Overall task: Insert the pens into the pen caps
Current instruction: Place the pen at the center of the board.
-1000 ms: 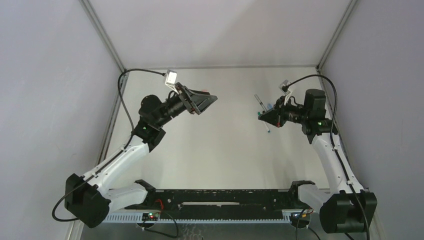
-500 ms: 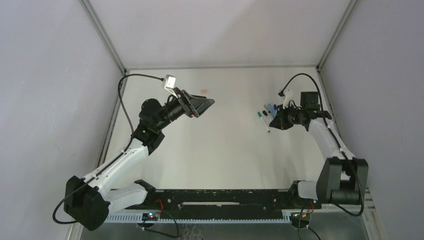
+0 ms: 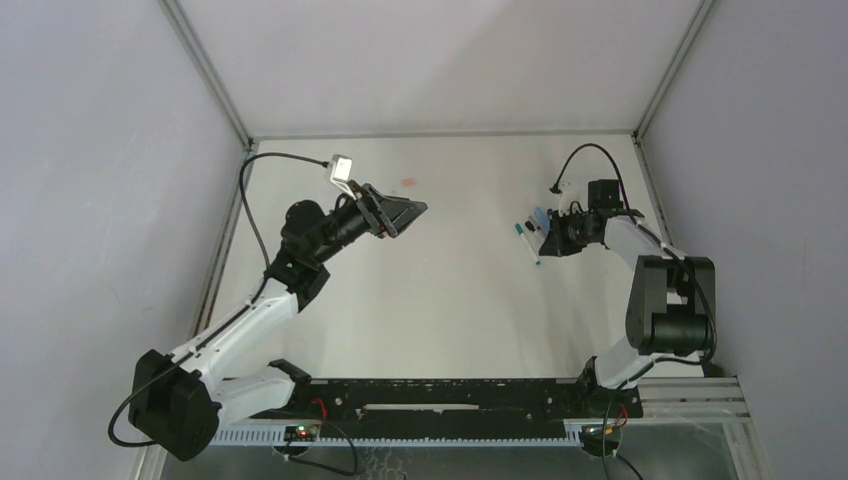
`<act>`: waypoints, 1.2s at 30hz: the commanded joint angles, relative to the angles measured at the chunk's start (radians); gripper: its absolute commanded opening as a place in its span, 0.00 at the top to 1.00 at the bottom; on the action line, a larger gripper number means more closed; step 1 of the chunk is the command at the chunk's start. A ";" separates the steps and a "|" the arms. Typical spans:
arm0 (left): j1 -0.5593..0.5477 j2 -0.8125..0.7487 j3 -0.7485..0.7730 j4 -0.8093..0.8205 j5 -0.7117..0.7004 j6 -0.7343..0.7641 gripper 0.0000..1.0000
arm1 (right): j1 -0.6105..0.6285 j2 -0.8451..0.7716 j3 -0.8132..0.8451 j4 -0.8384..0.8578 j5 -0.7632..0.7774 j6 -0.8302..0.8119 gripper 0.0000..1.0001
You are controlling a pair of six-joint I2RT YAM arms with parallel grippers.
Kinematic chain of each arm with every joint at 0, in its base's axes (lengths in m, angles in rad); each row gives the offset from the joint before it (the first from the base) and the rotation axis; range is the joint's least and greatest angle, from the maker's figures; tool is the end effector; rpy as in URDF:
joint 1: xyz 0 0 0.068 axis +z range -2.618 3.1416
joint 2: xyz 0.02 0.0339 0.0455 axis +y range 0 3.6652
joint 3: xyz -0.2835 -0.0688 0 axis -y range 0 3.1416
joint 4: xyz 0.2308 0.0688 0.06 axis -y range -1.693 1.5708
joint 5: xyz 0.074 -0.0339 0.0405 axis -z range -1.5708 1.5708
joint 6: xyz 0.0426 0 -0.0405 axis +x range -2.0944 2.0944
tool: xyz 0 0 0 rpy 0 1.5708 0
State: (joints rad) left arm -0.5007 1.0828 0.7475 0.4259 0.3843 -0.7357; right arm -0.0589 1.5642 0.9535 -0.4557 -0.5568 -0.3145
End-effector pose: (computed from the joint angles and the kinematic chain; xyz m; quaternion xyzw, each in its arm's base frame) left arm 0.2009 -0.1282 0.3549 0.0624 0.6739 -0.5250 0.5160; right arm 0.2957 0.0051 0.2174 -0.1867 0.9147 0.2170 0.2852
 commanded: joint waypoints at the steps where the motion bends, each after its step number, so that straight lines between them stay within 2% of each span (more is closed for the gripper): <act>1: 0.010 0.011 -0.015 0.037 -0.007 -0.010 0.25 | 0.011 0.063 0.050 0.050 0.069 0.017 0.96; 9: 0.022 0.047 0.003 0.041 0.011 -0.011 0.25 | 0.029 0.182 0.133 0.009 0.115 0.023 0.92; 17: 0.028 0.076 0.009 0.047 0.025 -0.019 0.25 | 0.049 0.234 0.172 -0.020 0.144 0.014 0.81; 26: 0.032 0.079 0.001 0.048 0.024 -0.026 0.25 | 0.048 0.233 0.174 -0.025 0.147 0.008 0.73; 36: 0.038 0.083 -0.010 0.046 0.020 -0.031 0.25 | 0.036 0.180 0.174 -0.042 0.130 0.003 0.71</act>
State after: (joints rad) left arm -0.4740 1.1656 0.7475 0.4393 0.3965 -0.7601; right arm -0.0135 1.7992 1.0931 -0.4839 -0.4191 -0.3069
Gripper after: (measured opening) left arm 0.750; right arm 0.288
